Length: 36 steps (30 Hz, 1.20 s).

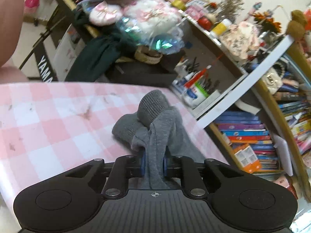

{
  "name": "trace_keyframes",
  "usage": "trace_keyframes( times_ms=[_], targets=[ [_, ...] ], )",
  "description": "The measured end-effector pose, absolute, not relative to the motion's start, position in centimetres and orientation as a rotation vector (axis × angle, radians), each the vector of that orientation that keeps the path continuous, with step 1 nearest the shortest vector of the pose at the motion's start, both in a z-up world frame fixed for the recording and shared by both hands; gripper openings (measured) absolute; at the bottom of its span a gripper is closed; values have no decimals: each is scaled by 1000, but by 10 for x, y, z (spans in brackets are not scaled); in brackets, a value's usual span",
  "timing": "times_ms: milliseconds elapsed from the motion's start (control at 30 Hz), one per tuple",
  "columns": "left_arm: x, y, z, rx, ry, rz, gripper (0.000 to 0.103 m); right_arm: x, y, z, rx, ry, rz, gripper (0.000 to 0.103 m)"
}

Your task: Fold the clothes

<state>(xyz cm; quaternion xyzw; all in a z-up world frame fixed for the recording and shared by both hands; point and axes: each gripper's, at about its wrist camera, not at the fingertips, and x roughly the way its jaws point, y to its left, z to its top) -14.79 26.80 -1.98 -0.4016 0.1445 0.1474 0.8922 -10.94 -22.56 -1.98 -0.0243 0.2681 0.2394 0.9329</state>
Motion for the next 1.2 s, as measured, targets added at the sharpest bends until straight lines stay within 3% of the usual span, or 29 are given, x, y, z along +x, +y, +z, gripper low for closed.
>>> trace_keyframes(
  times_ms=[500, 1200],
  targets=[
    [-154, 246, 11, -662, 240, 211, 14, -85, -169, -19, -159, 574, 564, 99],
    [-152, 147, 69, -187, 191, 23, 14, -93, -213, 0, -57, 467, 477, 101]
  ],
)
